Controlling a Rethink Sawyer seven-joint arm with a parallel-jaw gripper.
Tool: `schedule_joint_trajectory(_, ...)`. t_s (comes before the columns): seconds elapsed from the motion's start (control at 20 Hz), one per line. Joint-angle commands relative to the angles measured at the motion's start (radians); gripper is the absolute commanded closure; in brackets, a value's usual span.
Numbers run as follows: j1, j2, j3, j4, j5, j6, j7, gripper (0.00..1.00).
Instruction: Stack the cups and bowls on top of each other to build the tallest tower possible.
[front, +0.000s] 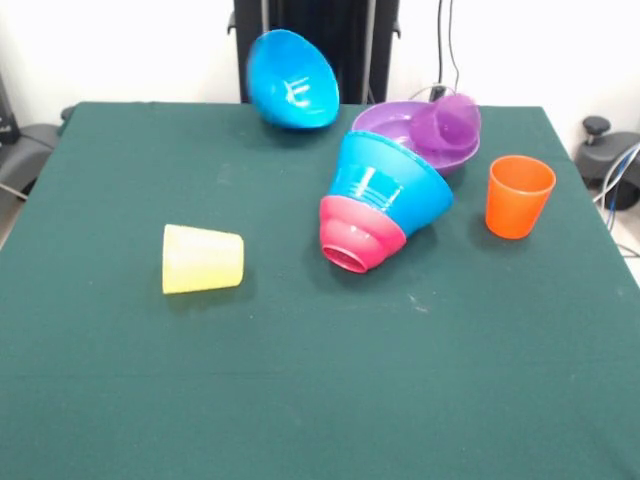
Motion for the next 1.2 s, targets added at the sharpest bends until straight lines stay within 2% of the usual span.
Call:
schedule_joint_trajectory(0.05, -0.006, 0.046, 0.034, 0.065, -0.014, 0.089, -0.054, 0.00)
schedule_joint_trajectory(0.5, 0.032, 0.078, 0.007, 0.045, -0.042, 0.074, 0.004, 0.00)
schedule_joint_trajectory(0.6, 0.001, 0.075, 0.016, 0.057, -0.046, 0.062, -0.035, 0.00)
schedule_joint_trajectory(0.65, -0.017, 0.078, 0.008, 0.066, -0.071, 0.034, -0.051, 0.00)
schedule_joint_trajectory(0.8, -0.096, 0.114, -0.012, 0.120, -0.135, -0.103, -0.065, 0.00)
schedule_joint_trajectory(0.9, -0.142, 0.132, 0.003, 0.149, -0.169, -0.178, -0.083, 0.00)
schedule_joint_trajectory(1.2, -0.169, 0.152, -0.015, 0.194, -0.247, -0.272, -0.034, 0.00)
